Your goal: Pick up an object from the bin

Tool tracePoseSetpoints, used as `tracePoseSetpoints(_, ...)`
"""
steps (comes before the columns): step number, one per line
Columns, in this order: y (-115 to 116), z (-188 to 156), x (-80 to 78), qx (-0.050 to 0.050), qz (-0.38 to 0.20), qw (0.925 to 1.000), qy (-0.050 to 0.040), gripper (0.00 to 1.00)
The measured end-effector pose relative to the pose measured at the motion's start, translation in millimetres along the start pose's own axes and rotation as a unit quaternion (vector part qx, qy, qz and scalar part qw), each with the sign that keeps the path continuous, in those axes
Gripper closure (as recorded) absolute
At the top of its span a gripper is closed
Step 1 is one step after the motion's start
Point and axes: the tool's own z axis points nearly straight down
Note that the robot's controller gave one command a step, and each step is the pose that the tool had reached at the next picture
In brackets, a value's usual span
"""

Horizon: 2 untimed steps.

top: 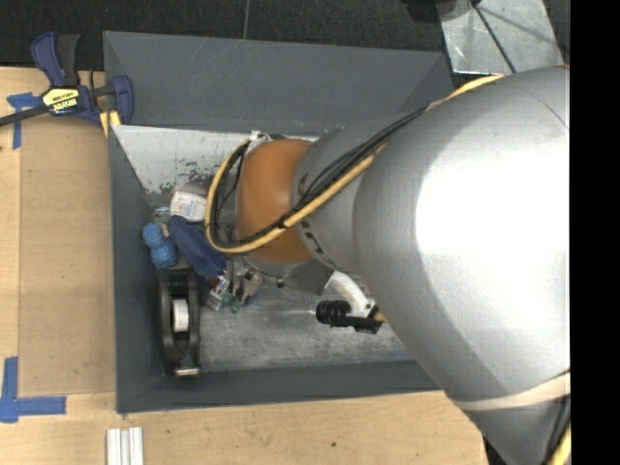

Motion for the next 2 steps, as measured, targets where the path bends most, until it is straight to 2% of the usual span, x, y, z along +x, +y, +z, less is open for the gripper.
tracePoseSetpoints(1, 1.9, -88.7, -3.2, 0.0, -0.001, 1.0, 0.0029, 1.0)
tracePoseSetpoints(2, 2.2, -99.1, -4.4, 0.003, -0.002, 1.0, 0.0042, 1.0)
